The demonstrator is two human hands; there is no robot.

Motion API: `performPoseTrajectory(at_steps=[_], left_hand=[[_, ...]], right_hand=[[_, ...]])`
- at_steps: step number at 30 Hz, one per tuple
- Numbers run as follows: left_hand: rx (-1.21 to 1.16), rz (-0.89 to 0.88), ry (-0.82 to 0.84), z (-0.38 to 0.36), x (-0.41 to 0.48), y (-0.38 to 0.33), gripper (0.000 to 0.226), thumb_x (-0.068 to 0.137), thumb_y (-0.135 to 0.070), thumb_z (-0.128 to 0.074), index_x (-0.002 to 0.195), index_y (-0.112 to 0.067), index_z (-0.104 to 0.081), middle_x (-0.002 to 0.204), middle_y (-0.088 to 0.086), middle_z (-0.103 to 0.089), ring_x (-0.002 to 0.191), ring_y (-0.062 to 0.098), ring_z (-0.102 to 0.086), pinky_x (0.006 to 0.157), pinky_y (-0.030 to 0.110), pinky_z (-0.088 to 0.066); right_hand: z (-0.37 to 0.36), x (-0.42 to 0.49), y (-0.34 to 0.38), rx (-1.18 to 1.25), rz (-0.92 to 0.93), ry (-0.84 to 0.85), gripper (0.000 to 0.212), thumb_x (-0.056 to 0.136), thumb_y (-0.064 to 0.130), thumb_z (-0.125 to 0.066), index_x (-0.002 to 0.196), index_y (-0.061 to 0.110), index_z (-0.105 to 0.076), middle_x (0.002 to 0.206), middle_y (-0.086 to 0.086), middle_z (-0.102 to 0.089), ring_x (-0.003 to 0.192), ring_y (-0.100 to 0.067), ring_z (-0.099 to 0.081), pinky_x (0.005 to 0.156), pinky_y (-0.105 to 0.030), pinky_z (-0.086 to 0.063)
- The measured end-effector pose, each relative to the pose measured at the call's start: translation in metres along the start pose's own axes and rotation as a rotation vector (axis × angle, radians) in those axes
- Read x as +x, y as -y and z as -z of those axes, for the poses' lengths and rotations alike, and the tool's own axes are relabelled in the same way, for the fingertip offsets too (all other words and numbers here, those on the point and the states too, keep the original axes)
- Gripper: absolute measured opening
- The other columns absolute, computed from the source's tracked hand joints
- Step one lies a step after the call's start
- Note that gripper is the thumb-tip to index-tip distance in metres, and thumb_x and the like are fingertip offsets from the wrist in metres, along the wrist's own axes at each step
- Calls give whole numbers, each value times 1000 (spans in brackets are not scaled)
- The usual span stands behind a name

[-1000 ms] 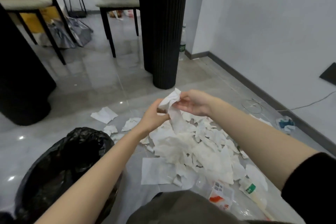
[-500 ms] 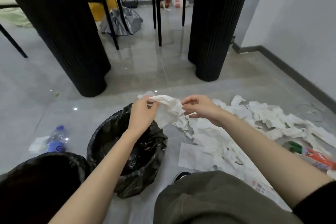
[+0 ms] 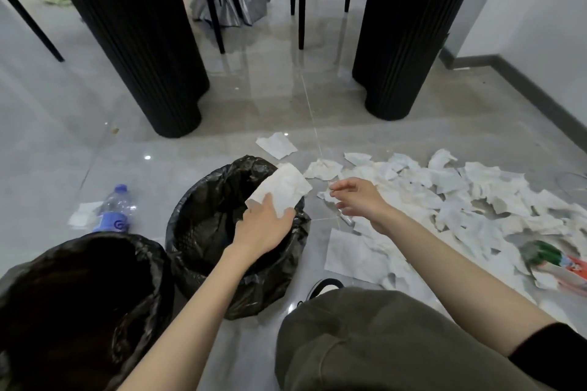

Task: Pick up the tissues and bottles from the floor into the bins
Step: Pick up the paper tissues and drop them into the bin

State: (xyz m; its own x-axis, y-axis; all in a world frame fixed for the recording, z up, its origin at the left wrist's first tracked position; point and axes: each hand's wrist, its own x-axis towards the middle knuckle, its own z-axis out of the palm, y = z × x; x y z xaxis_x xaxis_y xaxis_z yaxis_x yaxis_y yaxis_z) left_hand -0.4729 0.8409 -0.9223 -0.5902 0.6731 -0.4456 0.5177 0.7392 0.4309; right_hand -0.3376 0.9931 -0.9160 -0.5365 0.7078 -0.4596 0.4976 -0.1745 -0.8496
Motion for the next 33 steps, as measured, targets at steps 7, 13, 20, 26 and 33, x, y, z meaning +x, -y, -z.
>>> performPoseTrajectory(at_steps=[7, 13, 20, 26, 33], left_hand=[[183, -14, 55, -40, 5, -1, 60, 85, -52, -54, 128, -14, -40, 128, 13, -53, 118, 35, -48, 91, 41, -44], [107, -107, -46, -58, 18, -5, 34, 97, -20, -37, 128, -9, -40, 119, 19, -59, 108, 40, -55, 87, 43, -44], [266, -327, -15, -72, 39, -53, 42, 98, -25, -38, 139, -18, -35, 123, 14, -59, 109, 36, -56, 82, 42, -46], [360, -480, 43, -89, 55, -102, 39, 98, -26, -39, 137, -20, -39, 123, 9, -58, 108, 32, -57, 77, 39, -45], [355, -597, -4, -84, 60, -129, 54, 80, -63, -57, 108, -17, -55, 108, 2, -60, 104, 23, -57, 73, 36, -48]], right_hand=[[10, 1, -19, 31, -18, -74, 13, 91, 5, -53, 99, 12, -62, 95, -7, -60, 68, -15, -55, 63, -25, -46], [27, 1, -26, 80, -9, -122, 15, 92, 3, -51, 101, 11, -61, 97, -5, -59, 67, -15, -56, 59, -22, -44], [61, 1, -47, 116, -15, -247, 16, 92, 6, -49, 100, 13, -62, 100, -2, -61, 70, -16, -56, 66, -27, -45], [100, 3, -75, 139, -49, -424, 14, 92, 8, -51, 97, 16, -61, 95, -2, -59, 70, -14, -55, 64, -26, -46], [123, -2, -96, 126, -63, -538, 18, 92, 5, -47, 95, 17, -60, 98, -2, -58, 87, -19, -54, 77, -31, -45]])
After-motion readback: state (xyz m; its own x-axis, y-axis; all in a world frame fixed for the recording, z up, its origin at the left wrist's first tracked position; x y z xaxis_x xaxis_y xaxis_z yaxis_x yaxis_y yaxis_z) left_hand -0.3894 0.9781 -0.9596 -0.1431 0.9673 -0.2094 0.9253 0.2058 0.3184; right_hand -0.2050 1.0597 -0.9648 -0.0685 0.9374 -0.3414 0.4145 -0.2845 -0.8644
